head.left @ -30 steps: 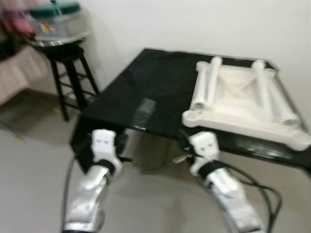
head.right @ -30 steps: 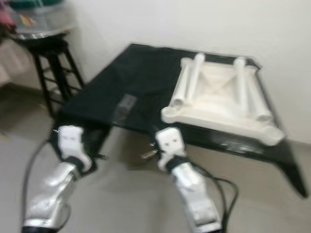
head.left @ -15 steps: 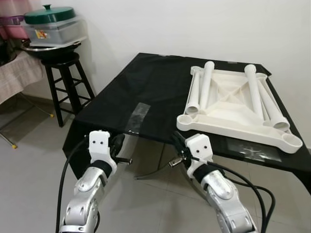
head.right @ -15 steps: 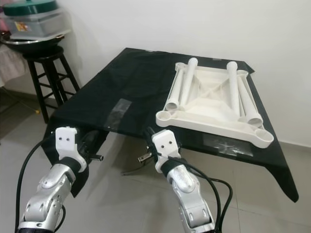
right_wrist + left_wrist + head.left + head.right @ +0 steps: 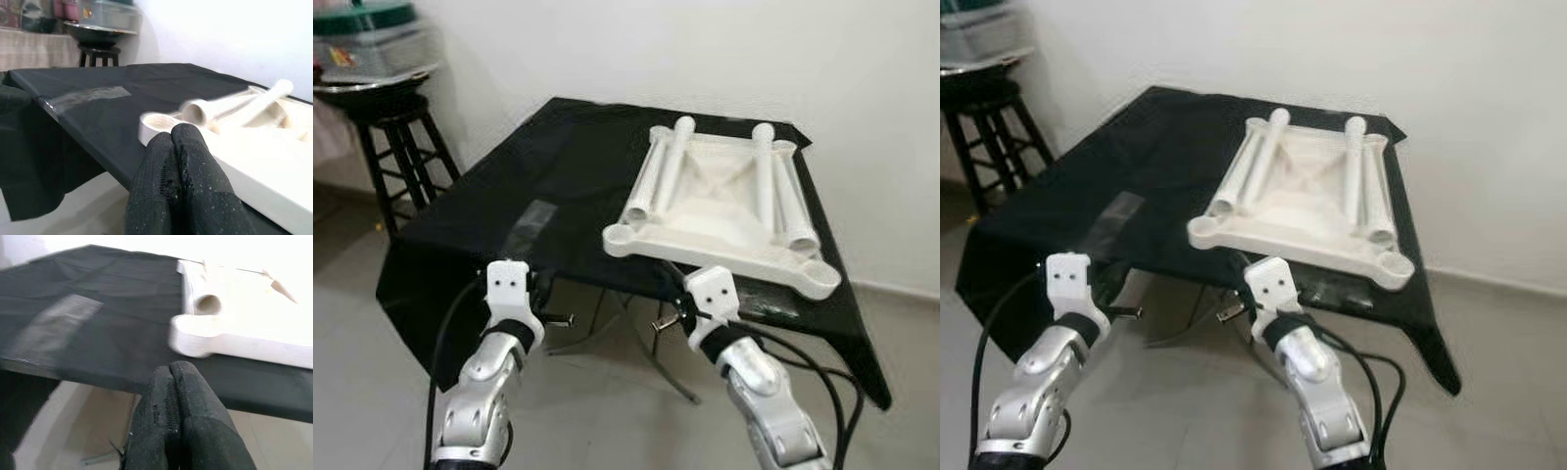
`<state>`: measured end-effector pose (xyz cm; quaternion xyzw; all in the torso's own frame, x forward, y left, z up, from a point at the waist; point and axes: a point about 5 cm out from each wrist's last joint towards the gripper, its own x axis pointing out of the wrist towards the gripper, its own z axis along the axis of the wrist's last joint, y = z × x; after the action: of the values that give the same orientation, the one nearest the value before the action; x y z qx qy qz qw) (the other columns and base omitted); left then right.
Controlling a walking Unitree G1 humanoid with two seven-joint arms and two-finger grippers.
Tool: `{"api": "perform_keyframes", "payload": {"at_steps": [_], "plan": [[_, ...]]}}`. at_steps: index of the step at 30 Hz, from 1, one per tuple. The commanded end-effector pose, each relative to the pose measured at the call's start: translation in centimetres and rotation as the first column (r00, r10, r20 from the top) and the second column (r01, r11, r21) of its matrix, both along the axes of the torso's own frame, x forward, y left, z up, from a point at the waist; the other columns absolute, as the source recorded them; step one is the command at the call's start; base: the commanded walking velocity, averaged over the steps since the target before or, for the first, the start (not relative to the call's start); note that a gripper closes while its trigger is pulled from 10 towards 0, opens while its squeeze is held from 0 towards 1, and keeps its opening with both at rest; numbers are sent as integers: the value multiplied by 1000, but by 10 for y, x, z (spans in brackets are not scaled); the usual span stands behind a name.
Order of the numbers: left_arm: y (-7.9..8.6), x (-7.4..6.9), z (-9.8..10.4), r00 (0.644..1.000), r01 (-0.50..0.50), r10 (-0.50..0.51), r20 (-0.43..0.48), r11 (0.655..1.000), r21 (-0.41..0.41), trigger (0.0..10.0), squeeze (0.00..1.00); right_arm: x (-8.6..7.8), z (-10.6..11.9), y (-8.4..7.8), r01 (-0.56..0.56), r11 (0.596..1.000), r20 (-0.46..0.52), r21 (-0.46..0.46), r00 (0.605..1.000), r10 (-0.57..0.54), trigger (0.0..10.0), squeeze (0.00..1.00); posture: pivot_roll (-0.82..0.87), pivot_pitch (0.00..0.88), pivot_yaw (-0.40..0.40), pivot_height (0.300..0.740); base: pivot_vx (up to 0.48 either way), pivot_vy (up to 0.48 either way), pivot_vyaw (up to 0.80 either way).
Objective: Building children table
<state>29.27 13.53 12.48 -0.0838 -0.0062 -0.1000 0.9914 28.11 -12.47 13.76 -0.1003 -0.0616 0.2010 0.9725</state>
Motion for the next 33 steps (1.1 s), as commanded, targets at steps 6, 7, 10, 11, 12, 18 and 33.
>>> {"api": "perform_keyframes", "payload": {"at_steps": [6, 7, 10, 11, 12, 18, 33], "plan": [[-3, 0, -1, 1000, 19, -20, -13, 1000, -4, 10000, 0, 0, 0, -1, 1, 1000, -5, 12, 1000, -1, 10000, 0, -96, 0, -4, 740, 0, -480, 0], [-3, 0, -1, 1000, 19, -20, -13, 1000, -4, 10000, 0, 0, 0, -1, 1, 1000, -5, 12, 1000, -1, 10000, 0, -96, 0, -4, 740, 0, -480, 0], [-3, 1, 0, 1000, 25, -25, -14, 1000, -6, 10000, 0, 1, 1, -1, 3, 1000, -9, 23, 1000, -3, 10000, 0, -101, 0, 1, 740, 0, -480, 0], [-3, 1, 0, 1000, 27, -27, -15, 1000, -6, 10000, 0, 1, 1, -1, 3, 1000, -12, 27, 1000, -3, 10000, 0, -107, 0, 1, 740, 0, -480, 0], [-4, 1, 0, 999, 29, -29, -16, 1000, -6, 10000, 0, 1, 2, -2, 3, 1000, -16, 31, 1000, -2, 10000, 0, -110, 0, 0, 740, 0, -480, 0], [-5, 1, 0, 999, 33, -33, -22, 999, -4, 10000, 0, 3, 2, -2, 4, 1000, -23, 31, 1000, -3, 10000, 0, -117, 0, 2, 740, 0, -480, -364], [-6, 1, 2, 999, 42, -42, -21, 999, -18, 10000, 0, 1, 4, -2, -1, 999, -20, 37, 1000, 2, 10000, 0, -113, 0, 9, 740, 0, -384, -480]]}}
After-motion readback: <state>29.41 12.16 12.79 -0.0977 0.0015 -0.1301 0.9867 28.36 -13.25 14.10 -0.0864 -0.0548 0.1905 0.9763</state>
